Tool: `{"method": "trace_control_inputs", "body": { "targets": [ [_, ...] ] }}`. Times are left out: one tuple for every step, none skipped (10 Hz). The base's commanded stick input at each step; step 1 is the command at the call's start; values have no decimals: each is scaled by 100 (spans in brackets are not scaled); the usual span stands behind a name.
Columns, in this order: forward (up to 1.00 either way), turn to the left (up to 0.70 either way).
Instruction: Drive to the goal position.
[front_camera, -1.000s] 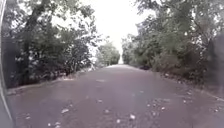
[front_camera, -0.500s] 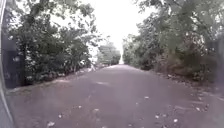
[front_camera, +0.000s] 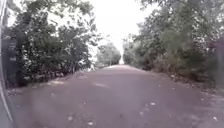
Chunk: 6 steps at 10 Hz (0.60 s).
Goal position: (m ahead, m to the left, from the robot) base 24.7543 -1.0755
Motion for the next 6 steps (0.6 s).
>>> {"method": "trace_control_inputs", "body": {
  "targets": [
    [70, 0],
    [70, 0],
    [70, 0],
    [70, 0],
    [70, 0],
    [70, 0]
  ]
}}
